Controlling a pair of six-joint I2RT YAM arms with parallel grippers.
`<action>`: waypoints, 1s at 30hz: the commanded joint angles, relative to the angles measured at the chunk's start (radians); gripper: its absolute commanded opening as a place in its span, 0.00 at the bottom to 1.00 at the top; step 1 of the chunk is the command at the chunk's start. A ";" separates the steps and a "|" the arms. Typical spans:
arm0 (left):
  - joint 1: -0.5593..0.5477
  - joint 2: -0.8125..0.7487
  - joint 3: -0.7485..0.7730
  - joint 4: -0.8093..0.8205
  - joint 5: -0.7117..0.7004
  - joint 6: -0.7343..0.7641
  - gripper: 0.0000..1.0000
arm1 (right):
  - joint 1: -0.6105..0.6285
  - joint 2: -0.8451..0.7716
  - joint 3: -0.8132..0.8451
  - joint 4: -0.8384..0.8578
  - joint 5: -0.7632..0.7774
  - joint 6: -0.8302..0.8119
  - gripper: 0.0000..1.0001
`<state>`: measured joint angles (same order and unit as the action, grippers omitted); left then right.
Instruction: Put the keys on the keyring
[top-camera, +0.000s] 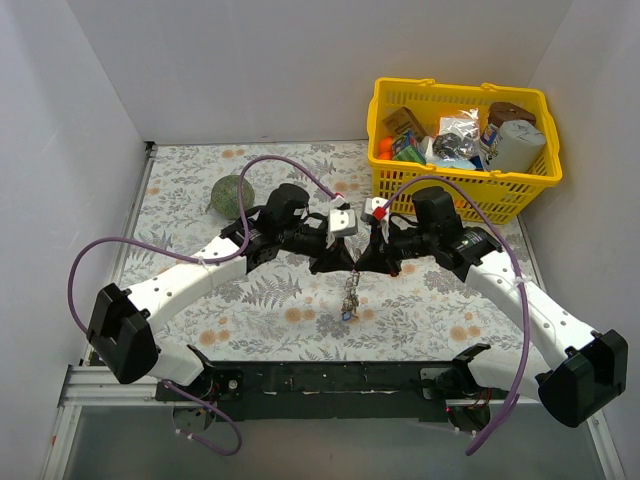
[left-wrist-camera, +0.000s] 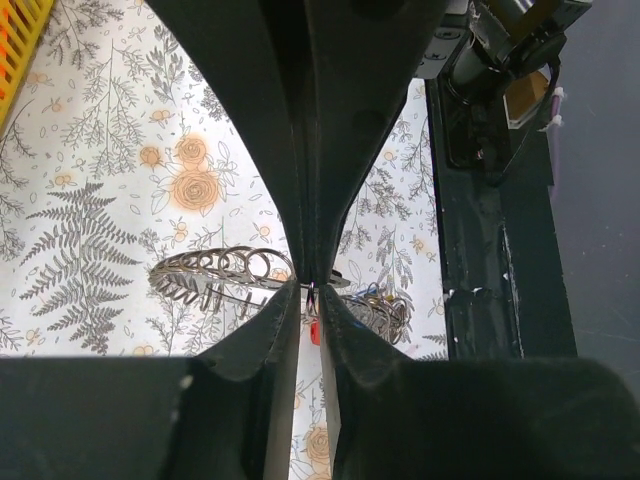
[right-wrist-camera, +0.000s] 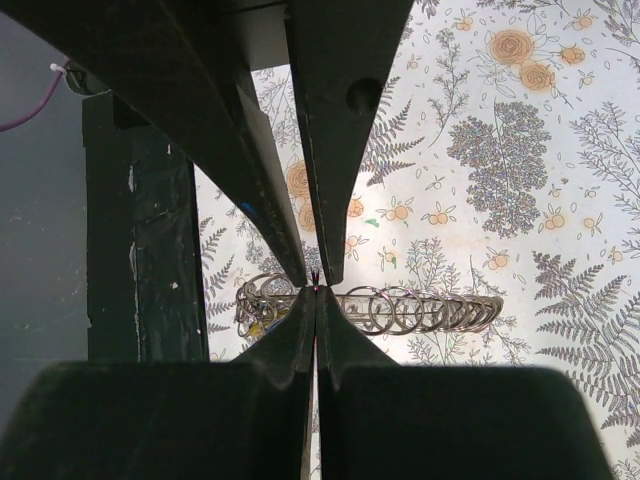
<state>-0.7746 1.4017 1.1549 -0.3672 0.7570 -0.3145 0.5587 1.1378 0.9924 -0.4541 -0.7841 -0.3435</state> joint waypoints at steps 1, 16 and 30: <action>-0.003 -0.029 0.003 0.034 0.021 -0.014 0.12 | 0.006 -0.035 0.020 0.051 -0.024 0.006 0.01; -0.005 -0.007 0.014 0.022 0.034 -0.005 0.04 | 0.006 -0.059 -0.001 0.081 -0.036 0.023 0.01; -0.002 -0.151 -0.194 0.396 -0.073 -0.228 0.00 | 0.007 -0.124 -0.052 0.219 0.023 0.150 0.31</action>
<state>-0.7746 1.3586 1.0554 -0.2142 0.7456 -0.4129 0.5587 1.0782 0.9588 -0.3817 -0.7746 -0.2733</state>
